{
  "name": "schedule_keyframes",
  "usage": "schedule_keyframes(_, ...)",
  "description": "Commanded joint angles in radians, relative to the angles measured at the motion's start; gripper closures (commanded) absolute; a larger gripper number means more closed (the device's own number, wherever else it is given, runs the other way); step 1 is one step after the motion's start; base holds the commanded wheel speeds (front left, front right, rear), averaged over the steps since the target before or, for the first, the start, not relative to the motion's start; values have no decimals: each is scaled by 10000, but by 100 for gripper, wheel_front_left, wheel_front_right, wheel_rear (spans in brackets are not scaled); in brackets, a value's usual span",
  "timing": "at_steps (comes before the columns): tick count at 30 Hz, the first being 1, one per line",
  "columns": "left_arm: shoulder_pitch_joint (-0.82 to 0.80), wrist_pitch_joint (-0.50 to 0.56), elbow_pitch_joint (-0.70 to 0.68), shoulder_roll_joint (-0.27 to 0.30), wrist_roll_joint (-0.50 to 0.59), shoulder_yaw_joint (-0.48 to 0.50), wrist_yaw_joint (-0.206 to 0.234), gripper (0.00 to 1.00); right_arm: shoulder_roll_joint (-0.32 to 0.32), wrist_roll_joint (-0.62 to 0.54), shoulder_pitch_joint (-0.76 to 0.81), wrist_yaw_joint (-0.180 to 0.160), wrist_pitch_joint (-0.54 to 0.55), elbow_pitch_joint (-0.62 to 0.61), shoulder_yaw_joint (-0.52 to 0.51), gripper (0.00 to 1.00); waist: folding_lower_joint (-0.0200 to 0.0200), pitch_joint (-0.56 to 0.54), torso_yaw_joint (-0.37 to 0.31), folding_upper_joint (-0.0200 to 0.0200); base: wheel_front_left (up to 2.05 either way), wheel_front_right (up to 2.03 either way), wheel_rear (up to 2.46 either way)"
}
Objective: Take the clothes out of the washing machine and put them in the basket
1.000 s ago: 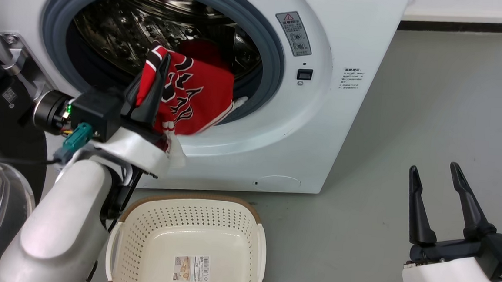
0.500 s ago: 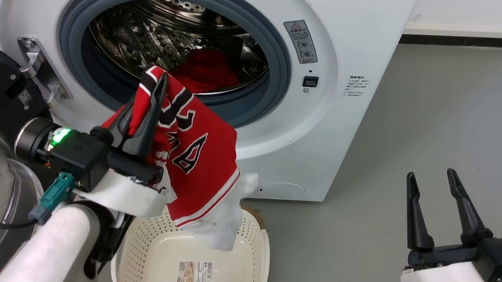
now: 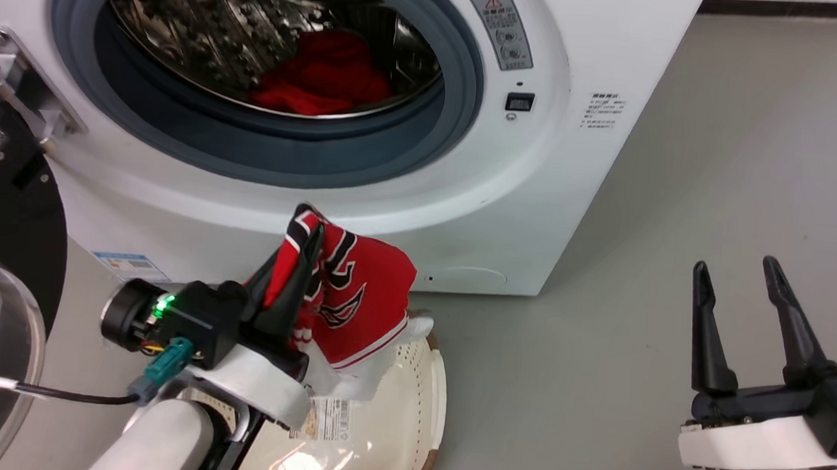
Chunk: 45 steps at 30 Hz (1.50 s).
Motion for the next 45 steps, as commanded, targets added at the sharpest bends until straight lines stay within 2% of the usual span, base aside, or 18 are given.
schedule_keyframes(1, 37, -109, 309, -70, 13, -70, -75, 100, 9, 18, -209, -7, -24, -72, -18, 0, 0, 449, -85, -1, 0, 0, 0)
schedule_keyframes(8, -480, -538, 2524, -672, -225, -323, -591, 100, 9, 152, -826, -7, -24, -184, -138, 0, 0, 1727, -347, -1, 0, 0, 0)
schedule_keyframes(19, -1958, -868, 6789, -1412, -208, -265, -1300, 100, 12, 545, -1789, -7, -24, -364, -339, 0, 0, 3822, -1023, -1, 0, 0, 0)
schedule_keyframes(20, -1958, -868, 6789, -1412, -208, -265, -1300, 100, 12, 545, -1789, -7, -24, -364, -339, 0, 0, 3822, -1023, -1, 0, 0, 0)
schedule_keyframes(30, -4021, -908, 10439, -1862, 158, -349, -1639, 100, 12, 799, -2469, -7, -24, -599, -425, 0, 0, 5358, -1276, -1, 0, 0, 0)
schedule_keyframes(35, -4747, -789, 12047, -2074, 469, -723, -1653, 100, 11, 843, -2611, -7, -24, -644, -365, 0, 0, 5774, -1425, -1, 0, 0, 0)
schedule_keyframes(41, -5164, -496, 13009, -2275, 763, -1157, -1661, 100, 11, 876, -2682, -7, -24, -650, -370, 0, 0, 5948, -1502, -1, 0, 0, 0)
schedule_keyframes(42, -5184, -408, 13080, -2293, 802, -1221, -1681, 80, 11, 870, -2691, -7, -24, -626, -364, 0, 0, 5935, -1499, -1, 0, 0, 0)
schedule_keyframes(43, -5206, -404, 13131, -2300, 894, -1303, -1685, 3, 11, 854, -2689, -7, -24, -600, -344, 0, 0, 5902, -1492, -1, 0, 0, 0)
schedule_keyframes(45, -5194, -497, 13188, -2364, 889, -1367, -1730, 0, 11, 796, -2670, -7, -24, -567, -309, 0, 0, 5788, -1450, -1, 0, 0, 0)
